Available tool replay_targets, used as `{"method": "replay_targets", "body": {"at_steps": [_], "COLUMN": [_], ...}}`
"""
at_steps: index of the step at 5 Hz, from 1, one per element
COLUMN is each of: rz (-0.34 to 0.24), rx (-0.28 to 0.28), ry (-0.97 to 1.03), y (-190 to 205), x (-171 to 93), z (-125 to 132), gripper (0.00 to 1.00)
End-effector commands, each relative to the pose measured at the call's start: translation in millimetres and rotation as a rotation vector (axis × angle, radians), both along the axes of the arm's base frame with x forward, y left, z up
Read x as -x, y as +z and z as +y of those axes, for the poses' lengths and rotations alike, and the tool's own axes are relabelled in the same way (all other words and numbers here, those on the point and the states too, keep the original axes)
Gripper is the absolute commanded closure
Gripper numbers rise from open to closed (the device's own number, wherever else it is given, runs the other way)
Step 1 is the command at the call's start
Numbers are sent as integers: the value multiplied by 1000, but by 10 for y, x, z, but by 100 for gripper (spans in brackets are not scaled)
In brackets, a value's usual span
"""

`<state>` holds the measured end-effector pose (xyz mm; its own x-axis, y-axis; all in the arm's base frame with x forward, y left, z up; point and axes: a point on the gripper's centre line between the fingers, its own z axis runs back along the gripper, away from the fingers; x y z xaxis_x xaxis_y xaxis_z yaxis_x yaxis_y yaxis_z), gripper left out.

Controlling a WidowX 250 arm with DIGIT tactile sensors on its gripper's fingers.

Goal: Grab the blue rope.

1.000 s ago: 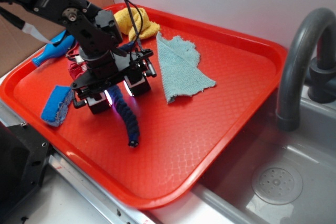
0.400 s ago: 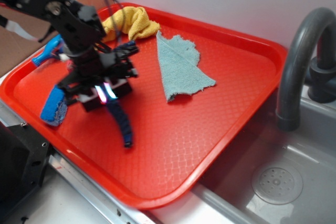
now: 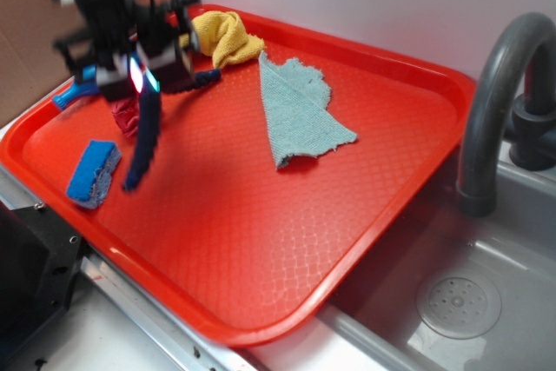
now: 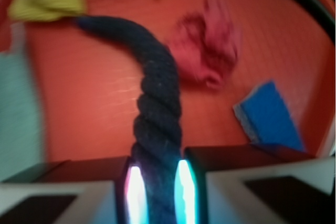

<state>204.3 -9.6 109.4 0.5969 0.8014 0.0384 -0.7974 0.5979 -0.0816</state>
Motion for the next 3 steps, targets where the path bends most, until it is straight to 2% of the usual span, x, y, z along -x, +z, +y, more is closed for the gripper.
{"method": "replay_targets", "body": {"at_steps": [1,2,3], "rz": [-44,-150,-56], "rx": [11,37,93], "ry": [-476,-541,-536], "y": [834,1061,1027], "x": [-81,22,53], "z": [-114,-99,-79], "gripper": [100,100,100]}}
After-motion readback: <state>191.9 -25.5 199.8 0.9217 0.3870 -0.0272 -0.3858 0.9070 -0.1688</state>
